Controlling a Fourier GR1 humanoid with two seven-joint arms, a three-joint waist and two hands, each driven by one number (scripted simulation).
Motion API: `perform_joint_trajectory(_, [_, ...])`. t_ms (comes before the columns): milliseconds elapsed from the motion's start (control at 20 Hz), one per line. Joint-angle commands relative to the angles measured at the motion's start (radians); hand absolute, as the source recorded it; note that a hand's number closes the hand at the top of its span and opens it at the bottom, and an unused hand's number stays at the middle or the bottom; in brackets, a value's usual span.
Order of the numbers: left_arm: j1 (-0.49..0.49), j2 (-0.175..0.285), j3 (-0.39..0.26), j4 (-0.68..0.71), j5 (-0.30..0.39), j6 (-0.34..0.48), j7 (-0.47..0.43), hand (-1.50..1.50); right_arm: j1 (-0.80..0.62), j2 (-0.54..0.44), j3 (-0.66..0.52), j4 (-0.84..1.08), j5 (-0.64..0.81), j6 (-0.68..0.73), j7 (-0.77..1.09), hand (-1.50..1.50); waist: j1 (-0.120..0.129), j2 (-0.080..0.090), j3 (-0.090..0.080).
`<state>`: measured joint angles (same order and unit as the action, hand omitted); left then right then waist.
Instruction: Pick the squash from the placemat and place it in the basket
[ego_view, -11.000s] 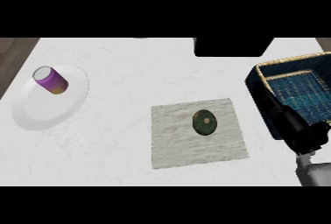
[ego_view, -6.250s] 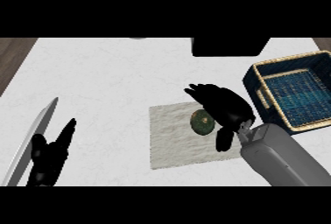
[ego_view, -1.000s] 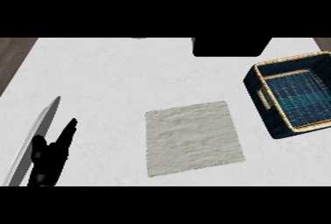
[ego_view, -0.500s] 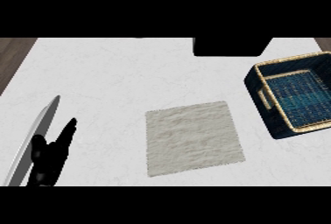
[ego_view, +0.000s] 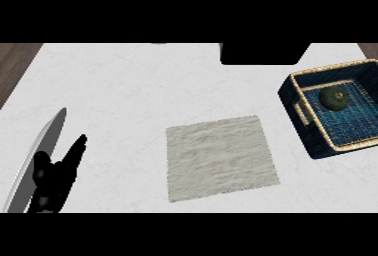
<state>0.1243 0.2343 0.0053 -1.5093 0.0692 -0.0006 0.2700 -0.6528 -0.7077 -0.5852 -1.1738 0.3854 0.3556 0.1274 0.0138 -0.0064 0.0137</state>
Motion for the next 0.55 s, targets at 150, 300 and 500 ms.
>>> perform_joint_trajectory(150, [0.047,-0.023,-0.014,0.004,0.005,-0.005,0.062,0.0,-0.066,-0.053,-0.094,0.116,-0.076,-0.027,0.061,-1.5,-0.005,0.007,-0.014])
perform_joint_trajectory(300, [0.046,-0.036,-0.003,0.073,-0.016,0.007,0.001,0.0,-0.061,-0.171,-0.155,0.176,-0.101,0.012,0.044,-1.5,-0.011,0.009,-0.014])
perform_joint_trajectory(500, [0.08,-0.015,0.014,0.024,0.006,-0.022,0.003,0.0,0.031,-0.273,-0.244,0.28,-0.145,0.076,-0.03,-1.5,-0.015,0.007,-0.013])
